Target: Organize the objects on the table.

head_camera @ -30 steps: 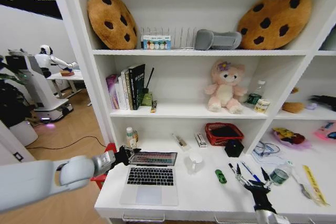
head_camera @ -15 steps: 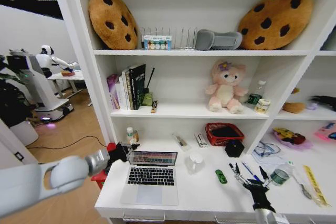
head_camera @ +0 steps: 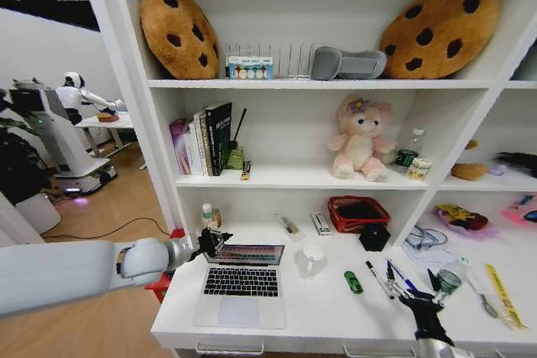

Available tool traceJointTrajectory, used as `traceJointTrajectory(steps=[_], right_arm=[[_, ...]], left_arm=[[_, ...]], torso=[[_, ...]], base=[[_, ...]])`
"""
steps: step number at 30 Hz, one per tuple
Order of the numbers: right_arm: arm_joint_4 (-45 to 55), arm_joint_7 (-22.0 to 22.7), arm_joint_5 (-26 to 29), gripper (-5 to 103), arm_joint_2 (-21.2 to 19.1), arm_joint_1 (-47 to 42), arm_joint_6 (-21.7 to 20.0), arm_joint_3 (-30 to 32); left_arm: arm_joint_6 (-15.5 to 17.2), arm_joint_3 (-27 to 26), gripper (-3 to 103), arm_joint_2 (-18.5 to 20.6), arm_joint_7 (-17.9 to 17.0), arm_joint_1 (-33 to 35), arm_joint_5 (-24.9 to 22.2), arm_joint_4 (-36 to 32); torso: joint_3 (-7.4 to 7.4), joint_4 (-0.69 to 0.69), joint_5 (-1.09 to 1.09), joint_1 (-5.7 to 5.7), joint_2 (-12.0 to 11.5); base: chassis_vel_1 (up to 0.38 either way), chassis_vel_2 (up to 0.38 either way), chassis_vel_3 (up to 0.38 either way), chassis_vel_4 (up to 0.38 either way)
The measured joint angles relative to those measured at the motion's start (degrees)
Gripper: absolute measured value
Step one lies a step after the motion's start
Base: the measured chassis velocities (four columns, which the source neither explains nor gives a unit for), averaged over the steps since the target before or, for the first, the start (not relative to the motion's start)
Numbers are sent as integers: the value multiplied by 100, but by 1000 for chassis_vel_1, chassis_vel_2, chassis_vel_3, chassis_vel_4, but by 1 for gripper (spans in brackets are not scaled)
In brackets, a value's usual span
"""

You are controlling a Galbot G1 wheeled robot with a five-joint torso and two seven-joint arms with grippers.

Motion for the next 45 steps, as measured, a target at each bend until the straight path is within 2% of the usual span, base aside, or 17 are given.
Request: traceJointTrajectory(steps=[5, 7, 16, 24, 28, 30, 31, 32, 33, 34, 35, 36, 38, 39, 41, 44, 45], right_arm=[[-24, 13, -32, 100, 3, 84, -26, -87], [-25, 20, -59, 100, -12, 125, -67, -116], [-18, 40, -82, 100, -55, 91, -104, -87], [44, 47, -140, 100, -10, 44, -112, -79], [79, 50, -192, 100, 26, 17, -117, -91], [80, 51, -205, 100, 29, 16, -121, -101], [84, 54, -249, 100, 38, 19, -138, -132], [84, 54, -249, 100, 38, 19, -138, -132], [94, 56, -278, 100, 41, 31, -168, -159], [114, 63, -309, 100, 35, 59, -212, -193], [130, 65, -337, 100, 28, 76, -241, -211], [130, 65, -337, 100, 28, 76, -241, -211], [168, 86, -401, 100, -10, 147, -321, -262], [168, 86, -401, 100, -10, 147, -321, -262], [211, 100, -443, 100, -59, 182, -391, -306], [239, 104, -460, 100, -92, 185, -413, -327], [270, 106, -467, 100, -129, 176, -432, -342]], left_arm=[[40, 159, 0, -489, -54, 399, 306, -328], [29, 174, 0, -753, -61, 794, 649, -437], [-101, 60, 0, -997, -41, 1769, 1383, -504], [-226, 37, 0, -1289, 2, 1750, 1530, -547], [-433, -7, 0, -1926, -94, 1246, 1197, -639], [-481, -12, 6, -2091, -95, 1147, 1130, -653], [-626, 9, 11, -2622, -68, 857, 986, -694], [-626, 9, 11, -2622, -68, 857, 986, -694], [-688, 107, 16, -3011, -9, 619, 898, -722], [-721, 345, 22, -3695, 150, 79, 807, -766], [-722, 531, 27, -4092, 236, -281, 789, -786], [-722, 531, 27, -4092, 236, -281, 789, -786], [-795, 1011, 39, -5077, 273, -1075, 721, -831], [-795, 1011, 39, -5077, 273, -1075, 721, -831], [-838, 1391, 49, -5884, 142, -1759, 701, -848], [-844, 1514, 55, -6236, 92, -2010, 698, -850], [-864, 1593, 61, -6702, 49, -2263, 688, -861]], torso=[[0, 2, 0, 0, 0], [0, 2, 1, 0, 0], [0, 1, 1, 0, 0], [0, 1, 0, 0, 0], [-1, -1, 1, 0, 0], [0, 0, 1, 0, 0], [-1, 0, 1, 0, 0], [-1, 0, 1, 0, 0], [0, -1, 3, 0, 0], [-1, 0, 3, 0, 0], [-1, 3, 4, 0, 0], [-1, 3, 4, 0, 0], [-1, 4, 1, -1, 0], [-1, 4, 1, -1, 0], [-1, 3, 2, -1, 0], [-1, 2, 1, -1, 0], [-1, 0, 1, 0, 0]], base=[[0, 0, 0, 0], [0, 0, 0, 0], [0, 0, 0, 0], [0, 0, 0, 0], [0, 0, 0, 0], [0, 0, 0, 0], [0, 0, 0, 0], [0, 0, 0, 0], [0, 0, 0, 0], [0, 0, 0, 0], [0, 0, 0, 0], [0, 0, 0, 0], [0, 0, 0, 0], [0, 0, 0, 0], [0, 0, 0, 0], [0, 0, 0, 0], [0, 0, 0, 0]])
